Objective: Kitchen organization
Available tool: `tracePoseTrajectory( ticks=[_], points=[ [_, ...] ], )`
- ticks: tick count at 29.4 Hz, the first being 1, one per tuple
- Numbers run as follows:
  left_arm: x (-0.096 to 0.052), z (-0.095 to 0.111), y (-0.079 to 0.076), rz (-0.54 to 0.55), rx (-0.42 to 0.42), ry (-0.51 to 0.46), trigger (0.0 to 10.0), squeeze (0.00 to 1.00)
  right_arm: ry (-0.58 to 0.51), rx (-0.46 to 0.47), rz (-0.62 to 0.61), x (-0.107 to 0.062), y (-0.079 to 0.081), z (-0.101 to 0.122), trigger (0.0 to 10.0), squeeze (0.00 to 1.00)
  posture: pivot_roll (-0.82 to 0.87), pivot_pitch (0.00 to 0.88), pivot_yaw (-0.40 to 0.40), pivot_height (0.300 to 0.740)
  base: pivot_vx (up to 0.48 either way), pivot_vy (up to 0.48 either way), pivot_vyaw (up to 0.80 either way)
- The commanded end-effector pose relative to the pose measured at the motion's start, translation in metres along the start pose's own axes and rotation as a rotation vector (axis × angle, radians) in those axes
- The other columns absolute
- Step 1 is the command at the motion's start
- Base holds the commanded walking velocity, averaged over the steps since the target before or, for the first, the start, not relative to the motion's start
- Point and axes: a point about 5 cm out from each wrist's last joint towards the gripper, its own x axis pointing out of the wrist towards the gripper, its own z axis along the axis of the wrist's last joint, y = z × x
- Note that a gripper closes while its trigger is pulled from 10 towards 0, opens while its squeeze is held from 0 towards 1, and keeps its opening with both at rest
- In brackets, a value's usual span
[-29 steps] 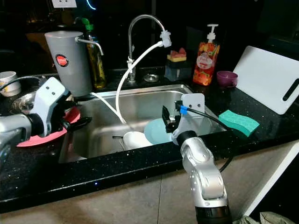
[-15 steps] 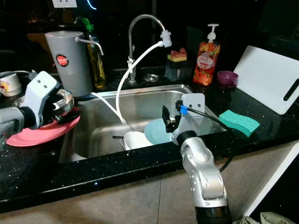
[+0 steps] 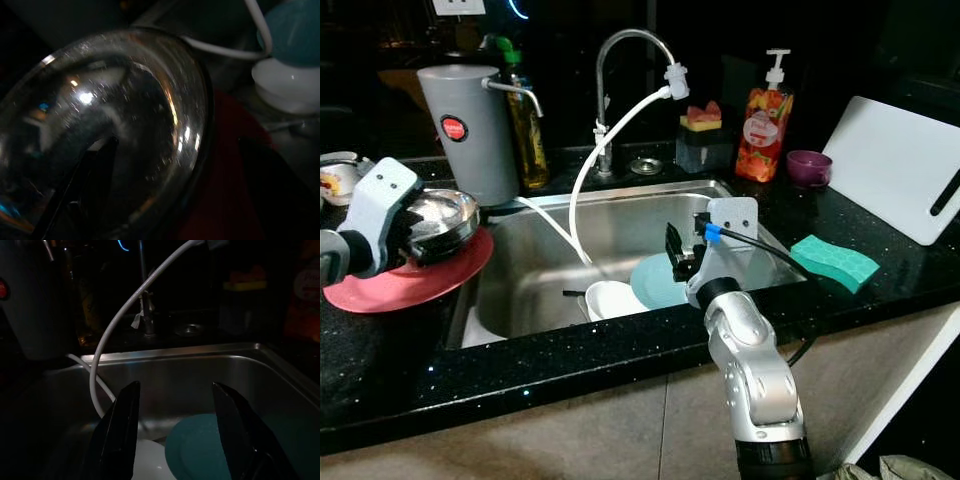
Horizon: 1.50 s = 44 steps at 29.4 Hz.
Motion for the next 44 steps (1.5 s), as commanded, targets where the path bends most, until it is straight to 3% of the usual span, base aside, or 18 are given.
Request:
tracePoseTrajectory(
  ticks=[1, 4, 5, 6, 7, 8, 9, 21, 22, 23, 30, 31, 33, 34, 41, 42, 43, 44],
  points=[
    [-0.004, -0.011, 0.002, -0.010, 0.032, 0.052, 10.0, 0.00, -0.013, 0.013, 0.000, -0.001, 0.000, 0.002, 10.0, 0.00, 0.08, 0.086, -0.008, 0.740, 0.000, 0.000, 0.00],
    [-0.004, -0.017, 0.003, 0.010, 0.088, 0.088, 10.0, 0.00, -0.013, 0.014, 0.003, 0.000, 0.001, 0.002, 10.0, 0.00, 0.08, 0.085, -0.010, 0.740, 0.000, 0.000, 0.00],
    [-0.004, -0.020, 0.003, 0.022, 0.123, 0.106, 8.5, 0.00, -0.013, 0.015, 0.004, 0.000, 0.001, 0.002, 10.0, 0.00, 0.08, 0.085, -0.010, 0.740, 0.000, 0.000, 0.00],
    [-0.004, -0.020, 0.003, 0.022, 0.123, 0.106, 8.5, 0.00, -0.013, 0.015, 0.004, 0.000, 0.001, 0.002, 10.0, 0.00, 0.08, 0.085, -0.010, 0.740, 0.000, 0.000, 0.00],
    [-0.003, -0.023, 0.003, 0.036, 0.159, 0.117, 3.8, 0.00, -0.013, 0.016, 0.006, 0.001, 0.002, 0.002, 10.0, 0.00, 0.09, 0.086, -0.012, 0.740, 0.000, 0.000, 0.00],
    [-0.003, -0.024, 0.003, 0.044, 0.179, 0.122, 3.8, 0.00, -0.014, 0.017, 0.008, 0.001, 0.002, 0.002, 10.0, 0.00, 0.09, 0.086, -0.012, 0.740, 0.000, 0.000, 0.00],
    [-0.002, -0.024, 0.003, 0.059, 0.205, 0.118, 0.0, 0.00, -0.013, 0.017, 0.009, 0.001, 0.002, 0.002, 10.0, 0.00, 0.09, 0.086, -0.012, 0.740, 0.000, 0.000, 0.00],
    [0.003, -0.014, -0.002, 0.182, 0.487, 0.053, 0.0, 0.00, -0.013, 0.019, 0.009, 0.001, 0.002, 0.001, 10.0, 0.00, 0.08, 0.086, -0.015, 0.740, 0.000, 0.000, 0.00],
    [0.004, -0.009, -0.007, 0.204, 0.589, 0.015, 0.0, 0.00, -0.015, 0.020, 0.010, 0.001, 0.003, 0.002, 10.0, 0.00, 0.08, 0.085, -0.015, 0.740, 0.000, 0.000, 0.00],
    [0.004, -0.009, -0.007, 0.204, 0.589, 0.015, 0.0, 0.00, -0.015, 0.020, 0.010, 0.001, 0.003, 0.002, 10.0, 0.00, 0.08, 0.085, -0.015, 0.740, 0.000, 0.000, 0.00],
    [0.006, 0.011, -0.024, 0.236, 0.794, -0.128, 0.0, 0.00, -0.023, 0.028, 0.020, 0.003, 0.004, 0.004, 10.0, 0.00, 0.09, 0.080, -0.022, 0.740, 0.000, 0.000, 0.00],
    [0.006, 0.017, -0.030, 0.219, 0.838, -0.168, 10.0, 0.00, -0.027, 0.037, 0.026, 0.003, 0.005, 0.005, 10.0, 0.00, 0.09, 0.080, -0.022, 0.740, 0.000, 0.000, 0.00],
    [0.009, 0.036, -0.050, 0.174, 0.952, -0.300, 10.0, 0.00, -0.037, 0.114, 0.069, 0.004, 0.009, 0.009, 10.0, 0.00, 0.09, 0.073, -0.026, 0.740, 0.000, 0.000, 0.00],
    [0.010, 0.041, -0.055, 0.166, 0.964, -0.336, 10.0, 0.00, -0.036, 0.135, 0.089, 0.004, 0.011, 0.010, 10.0, 0.00, 0.09, 0.073, -0.026, 0.740, 0.000, 0.000, 0.00],
    [0.017, 0.061, -0.087, 0.114, 0.941, -0.511, 10.0, 0.00, -0.016, 0.188, 0.192, 0.004, 0.025, 0.011, 10.0, 0.00, 0.08, 0.067, -0.026, 0.740, 0.000, 0.000, 0.00],
    [0.021, 0.065, -0.103, 0.075, 0.945, -0.562, 10.0, 0.00, -0.012, 0.209, 0.235, 0.004, 0.032, 0.012, 10.0, 0.00, 0.08, 0.065, -0.028, 0.740, 0.000, 0.000, 0.00],
    [0.026, 0.068, -0.128, 0.005, 0.957, -0.627, 10.0, 0.00, -0.018, 0.234, 0.287, 0.005, 0.042, 0.015, 10.0, 0.00, 0.08, 0.062, -0.029, 0.740, 0.000, 0.000, 0.00],
    [0.027, 0.068, -0.134, -0.007, 0.959, -0.640, 10.0, 0.00, -0.022, 0.239, 0.295, 0.005, 0.044, 0.016, 10.0, 0.00, 0.08, 0.062, -0.029, 0.740, 0.000, 0.000, 0.00]
  ],
)
